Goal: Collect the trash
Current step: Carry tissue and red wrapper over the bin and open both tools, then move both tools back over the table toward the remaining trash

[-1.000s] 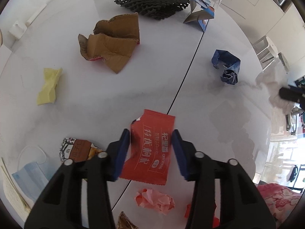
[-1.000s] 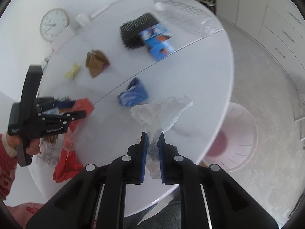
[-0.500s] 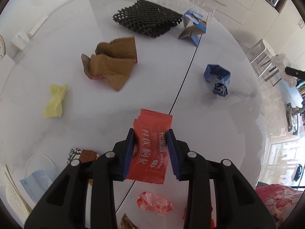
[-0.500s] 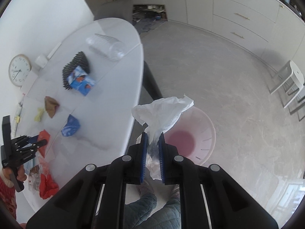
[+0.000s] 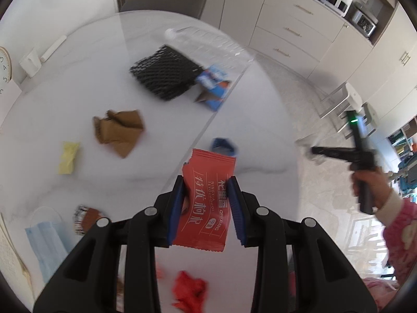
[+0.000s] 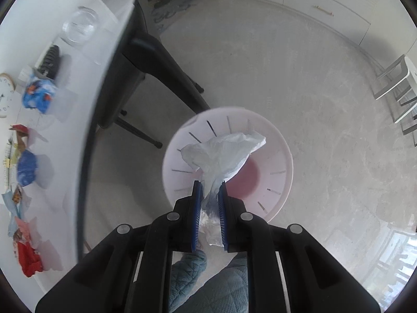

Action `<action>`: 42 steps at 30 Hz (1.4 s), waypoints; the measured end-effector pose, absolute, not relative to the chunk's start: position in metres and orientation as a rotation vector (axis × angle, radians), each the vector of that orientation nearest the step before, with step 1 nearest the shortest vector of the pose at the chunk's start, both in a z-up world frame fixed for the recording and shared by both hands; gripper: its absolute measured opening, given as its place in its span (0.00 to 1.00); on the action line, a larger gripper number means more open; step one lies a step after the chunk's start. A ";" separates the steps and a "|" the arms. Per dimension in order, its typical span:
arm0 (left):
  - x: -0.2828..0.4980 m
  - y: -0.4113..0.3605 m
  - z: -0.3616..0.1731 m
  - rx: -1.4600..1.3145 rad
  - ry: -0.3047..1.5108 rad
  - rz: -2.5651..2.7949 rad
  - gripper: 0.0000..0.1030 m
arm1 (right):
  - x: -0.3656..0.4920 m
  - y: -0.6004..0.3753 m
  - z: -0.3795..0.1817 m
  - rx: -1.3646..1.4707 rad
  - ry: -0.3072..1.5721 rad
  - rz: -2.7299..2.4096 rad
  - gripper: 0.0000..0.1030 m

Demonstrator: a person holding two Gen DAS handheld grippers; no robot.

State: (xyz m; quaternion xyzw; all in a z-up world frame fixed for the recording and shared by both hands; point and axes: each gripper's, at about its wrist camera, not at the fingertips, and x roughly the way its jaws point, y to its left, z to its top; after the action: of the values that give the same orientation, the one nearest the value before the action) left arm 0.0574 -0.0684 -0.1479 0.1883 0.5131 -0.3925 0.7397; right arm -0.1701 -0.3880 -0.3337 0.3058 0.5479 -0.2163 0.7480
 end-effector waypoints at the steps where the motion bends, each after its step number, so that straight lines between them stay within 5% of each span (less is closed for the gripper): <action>1: 0.048 -0.080 -0.144 0.395 1.124 -0.868 0.33 | -0.168 -0.393 -0.343 0.673 1.220 -0.458 0.21; 2: 0.041 -0.091 -0.142 0.378 1.125 -0.876 0.33 | -0.167 -0.397 -0.349 0.682 1.237 -0.441 0.26; 4: 0.022 -0.118 -0.139 0.350 1.126 -0.882 0.33 | -0.168 -0.404 -0.355 0.693 1.267 -0.394 0.54; 9: -0.015 -0.185 -0.148 0.319 1.166 -0.881 0.33 | -0.181 -0.419 -0.325 0.593 1.281 -0.310 0.78; 13: -0.038 -0.239 -0.166 0.330 1.190 -0.895 0.33 | -0.198 -0.444 -0.285 0.526 1.251 -0.306 0.87; 18: -0.054 -0.290 -0.207 0.306 1.269 -0.904 0.39 | -0.214 -0.469 -0.239 0.437 1.209 -0.283 0.89; 22: -0.058 -0.309 -0.226 0.274 1.306 -0.874 0.69 | -0.218 -0.480 -0.223 0.396 1.181 -0.254 0.89; 31: -0.050 -0.288 -0.202 0.227 1.285 -0.757 0.81 | -0.205 -0.476 -0.210 0.381 1.149 -0.165 0.90; 39: -0.034 -0.200 -0.146 0.182 1.177 -0.550 0.81 | -0.168 -0.426 -0.178 0.303 1.074 -0.031 0.95; 42: -0.023 -0.149 -0.128 0.150 1.132 -0.451 0.93 | -0.150 -0.396 -0.165 0.253 1.043 0.018 0.95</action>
State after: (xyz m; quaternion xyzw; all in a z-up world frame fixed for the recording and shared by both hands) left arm -0.0227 -0.1488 -0.1278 0.0705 0.5310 -0.2114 0.8175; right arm -0.1503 -0.3959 -0.1648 0.1205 0.4970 0.0087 0.8593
